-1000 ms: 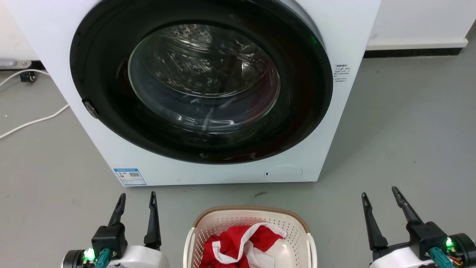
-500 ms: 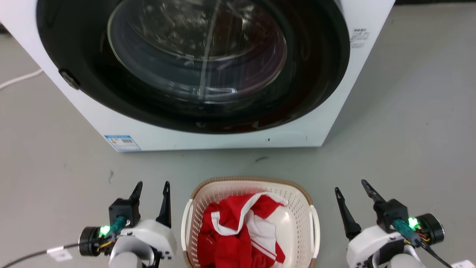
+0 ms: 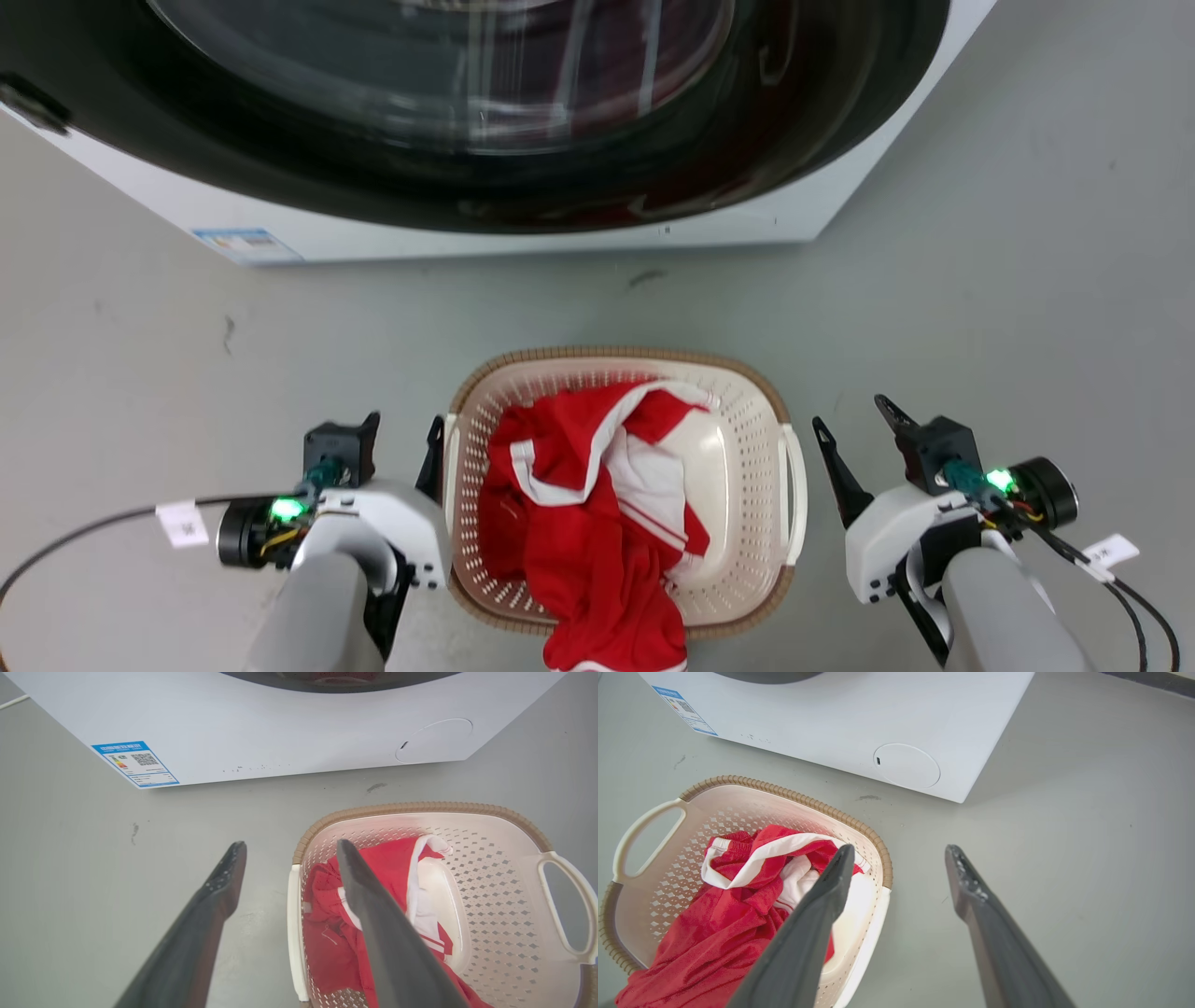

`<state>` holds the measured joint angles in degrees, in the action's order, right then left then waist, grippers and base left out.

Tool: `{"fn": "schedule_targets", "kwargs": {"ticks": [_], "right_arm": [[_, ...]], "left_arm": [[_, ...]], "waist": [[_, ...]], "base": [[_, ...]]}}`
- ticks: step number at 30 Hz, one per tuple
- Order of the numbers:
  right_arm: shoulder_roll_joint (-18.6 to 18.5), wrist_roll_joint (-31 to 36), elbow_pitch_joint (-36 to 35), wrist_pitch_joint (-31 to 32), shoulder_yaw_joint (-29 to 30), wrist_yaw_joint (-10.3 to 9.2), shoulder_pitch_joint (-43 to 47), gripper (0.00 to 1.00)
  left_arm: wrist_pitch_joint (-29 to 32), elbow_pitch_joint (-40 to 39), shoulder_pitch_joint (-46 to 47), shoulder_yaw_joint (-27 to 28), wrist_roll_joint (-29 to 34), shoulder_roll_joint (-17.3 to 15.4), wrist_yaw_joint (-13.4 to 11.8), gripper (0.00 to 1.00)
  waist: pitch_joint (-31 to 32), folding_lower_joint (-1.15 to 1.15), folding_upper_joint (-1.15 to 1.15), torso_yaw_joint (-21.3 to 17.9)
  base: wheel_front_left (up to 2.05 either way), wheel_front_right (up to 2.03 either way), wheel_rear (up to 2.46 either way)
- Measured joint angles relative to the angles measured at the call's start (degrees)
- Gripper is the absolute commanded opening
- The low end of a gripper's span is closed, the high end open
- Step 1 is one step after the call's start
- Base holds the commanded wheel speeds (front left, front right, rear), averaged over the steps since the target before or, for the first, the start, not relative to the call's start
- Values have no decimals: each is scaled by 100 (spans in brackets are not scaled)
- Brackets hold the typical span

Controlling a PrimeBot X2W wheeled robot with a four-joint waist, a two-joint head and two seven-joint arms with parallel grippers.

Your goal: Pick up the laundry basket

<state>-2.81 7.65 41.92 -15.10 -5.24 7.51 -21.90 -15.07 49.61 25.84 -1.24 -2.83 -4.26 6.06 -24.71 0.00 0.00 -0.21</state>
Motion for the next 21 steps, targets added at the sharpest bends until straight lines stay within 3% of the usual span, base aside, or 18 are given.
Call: {"fn": "schedule_targets", "kwargs": {"ticks": [9, 21], "right_arm": [[-1, -115, 1049, 1, -274, 0, -662, 100], [-2, -480, 2024, 1, -708, 0, -1356, 100]], "left_arm": [[0, 1016, 766, -172, 11, -54, 57, 100], [0, 1675, 1400, -374, -83, -69, 110, 100]], "waist": [[-742, 1, 0, -47], [-1457, 0, 0, -49]], "base": [[0, 0, 0], [0, 0, 0]]}}
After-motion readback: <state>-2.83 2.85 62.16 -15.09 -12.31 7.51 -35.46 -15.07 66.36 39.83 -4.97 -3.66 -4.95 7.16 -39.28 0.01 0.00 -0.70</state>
